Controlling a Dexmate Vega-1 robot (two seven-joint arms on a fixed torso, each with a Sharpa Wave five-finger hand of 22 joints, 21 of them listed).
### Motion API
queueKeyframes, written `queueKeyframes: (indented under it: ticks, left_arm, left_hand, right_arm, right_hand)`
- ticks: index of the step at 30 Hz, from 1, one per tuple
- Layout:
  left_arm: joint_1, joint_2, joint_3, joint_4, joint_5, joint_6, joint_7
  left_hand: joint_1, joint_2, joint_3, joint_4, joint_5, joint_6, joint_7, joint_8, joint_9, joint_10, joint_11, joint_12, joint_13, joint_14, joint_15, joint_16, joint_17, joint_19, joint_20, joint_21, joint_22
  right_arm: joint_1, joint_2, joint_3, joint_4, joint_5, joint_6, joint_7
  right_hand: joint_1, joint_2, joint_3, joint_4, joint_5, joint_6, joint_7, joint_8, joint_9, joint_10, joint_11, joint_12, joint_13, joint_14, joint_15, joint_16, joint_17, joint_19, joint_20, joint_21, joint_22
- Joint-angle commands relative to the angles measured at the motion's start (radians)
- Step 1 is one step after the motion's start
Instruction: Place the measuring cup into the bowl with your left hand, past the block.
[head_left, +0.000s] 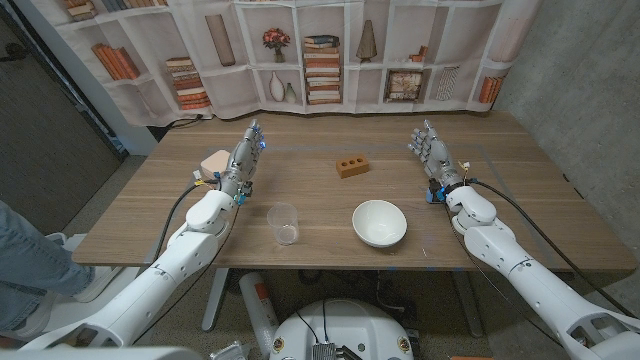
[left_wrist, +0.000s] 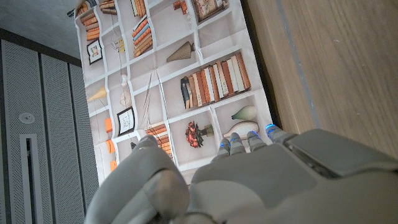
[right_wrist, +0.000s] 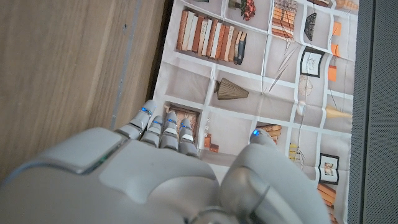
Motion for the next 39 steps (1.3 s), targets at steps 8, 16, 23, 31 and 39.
queueKeyframes:
  ticks: [8,16,23,31,39]
  left_arm:
    - [0.023,0.028,-0.008,-0.012,0.014,-0.019,-0.015]
    - [0.043,0.036,-0.015,-0.014,0.038,-0.054,-0.002]
    - [0.053,0.043,-0.024,-0.011,0.028,-0.068,-0.017]
    - [0.070,0.050,-0.029,-0.020,0.026,-0.088,-0.033]
    - [0.094,0.063,-0.035,-0.044,0.030,-0.090,-0.024]
  left_hand:
    - [0.019,0.011,0.004,-0.007,0.010,0.007,-0.001,0.002,0.002,0.009,0.002,0.008,0.003,-0.018,0.005,0.001,0.002,-0.048,0.009,0.006,0.002]
    - [0.025,0.016,0.006,-0.009,0.010,0.013,-0.001,0.002,0.002,0.012,0.002,0.007,0.003,-0.010,0.006,0.002,0.002,-0.047,0.013,0.005,0.002]
    - [0.029,0.019,0.006,-0.011,0.010,0.016,-0.003,0.002,0.002,0.019,0.004,0.008,0.003,-0.005,0.004,0.002,0.002,-0.045,0.014,0.005,0.003]
    - [0.033,0.022,0.007,-0.013,0.010,0.025,-0.003,0.003,0.002,0.027,0.001,0.009,0.003,0.001,0.005,0.002,0.002,-0.044,0.015,0.005,0.003]
    - [0.037,0.025,0.007,-0.015,0.010,0.030,-0.001,0.004,0.002,0.034,0.003,0.010,0.003,0.006,0.005,0.002,0.002,-0.043,0.016,0.005,0.003]
  right_arm:
    - [-0.023,-0.025,-0.001,-0.076,-0.037,0.002,-0.036]
    - [-0.031,-0.027,0.000,-0.095,-0.052,-0.007,-0.070]
    - [-0.027,-0.018,-0.006,-0.090,-0.057,-0.011,-0.078]
    - [-0.020,-0.026,-0.008,-0.098,-0.067,-0.019,-0.083]
    - [-0.015,-0.022,-0.011,-0.086,-0.065,-0.025,-0.082]
  right_hand:
    - [0.012,-0.002,0.001,-0.012,0.003,0.008,-0.002,0.001,-0.001,0.015,0.003,0.005,-0.002,0.019,0.004,0.006,0.001,0.034,-0.006,-0.005,0.001]
    - [0.012,-0.002,0.000,-0.012,0.002,0.011,-0.001,0.001,-0.001,0.019,0.003,0.005,-0.002,0.020,0.007,0.005,0.002,0.030,-0.006,-0.012,0.001]
    - [0.011,-0.001,-0.001,-0.012,0.002,0.011,-0.002,0.001,-0.001,0.020,0.003,0.005,-0.002,0.020,0.009,0.004,0.002,0.029,-0.006,-0.015,0.001]
    - [0.011,0.000,-0.002,-0.013,0.001,0.012,-0.001,0.001,-0.002,0.022,0.002,0.005,-0.002,0.022,0.009,0.003,0.002,0.031,-0.006,-0.019,0.001]
    - [0.009,0.002,-0.003,-0.012,0.000,0.013,-0.001,0.001,-0.002,0.023,0.002,0.004,-0.002,0.024,0.012,0.003,0.003,0.032,-0.005,-0.023,0.001]
